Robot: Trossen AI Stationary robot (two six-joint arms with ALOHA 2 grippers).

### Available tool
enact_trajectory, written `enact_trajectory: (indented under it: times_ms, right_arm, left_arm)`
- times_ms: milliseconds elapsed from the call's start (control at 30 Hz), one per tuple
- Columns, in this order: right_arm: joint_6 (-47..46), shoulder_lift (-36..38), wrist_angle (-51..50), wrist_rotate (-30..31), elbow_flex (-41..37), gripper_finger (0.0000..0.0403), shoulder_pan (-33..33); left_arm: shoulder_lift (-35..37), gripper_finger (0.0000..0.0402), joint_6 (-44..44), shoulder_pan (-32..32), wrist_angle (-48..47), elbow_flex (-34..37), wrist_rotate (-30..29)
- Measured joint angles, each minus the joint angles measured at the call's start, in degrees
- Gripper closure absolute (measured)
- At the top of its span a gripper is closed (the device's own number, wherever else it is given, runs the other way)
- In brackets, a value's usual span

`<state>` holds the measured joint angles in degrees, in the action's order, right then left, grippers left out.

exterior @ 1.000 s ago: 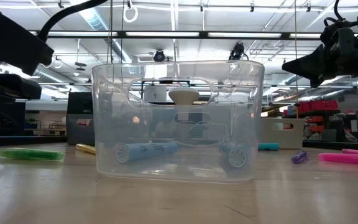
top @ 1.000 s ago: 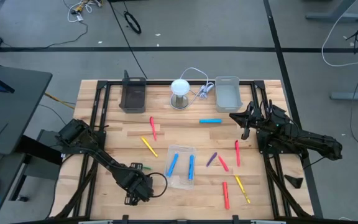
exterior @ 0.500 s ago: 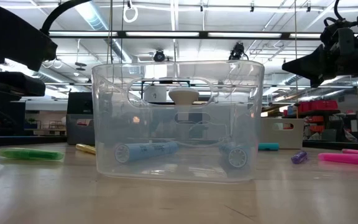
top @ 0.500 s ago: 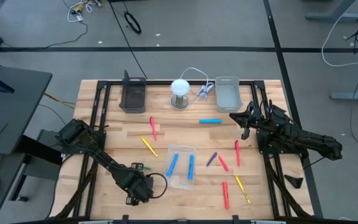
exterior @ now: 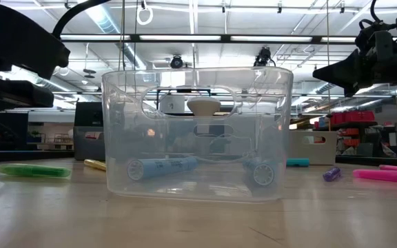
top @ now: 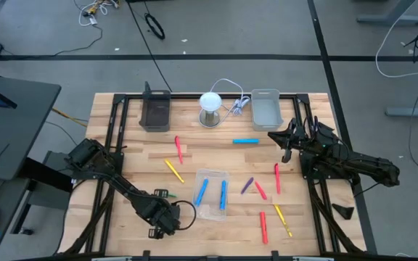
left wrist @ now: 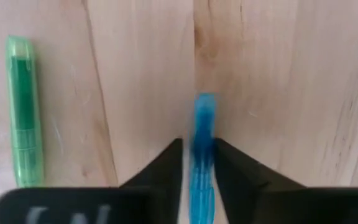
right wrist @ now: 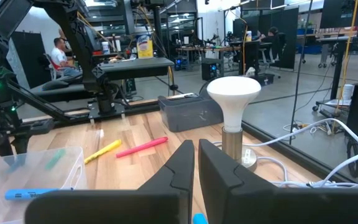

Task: Pick & Place Markers
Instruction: Put the blue pen into the gray bin

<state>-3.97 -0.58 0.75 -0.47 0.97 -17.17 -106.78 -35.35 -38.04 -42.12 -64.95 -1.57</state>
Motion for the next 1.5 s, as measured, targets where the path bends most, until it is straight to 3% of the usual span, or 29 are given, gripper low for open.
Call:
enact_trajectory:
  times_ms: [133,900,1167,1500]
  right_arm:
    - [0.0,0.0,0.0,0.0,0.0,0.0374,0.0]
    - [0.2,0.0,1.3,0.0,0.0,0.0374,0.0]
    - [-5.9,0.0,3.4,0.0,0.0,0.0374,0.0]
    - [-23.0,0.0,3.3,-0.7,0.0,0.0346,0.0]
  left_arm:
    - [0.1,0.0373,0.0,0.0,-0.1,-0.1,-0.3]
    - [2.1,0.0373,3.2,0.8,-2.1,0.0,-2.2]
    - [5.0,0.0373,4.0,1.7,-14.1,-8.8,-7.2]
    - [5.1,0.0373,12.2,2.8,-23.4,-23.9,-16.9]
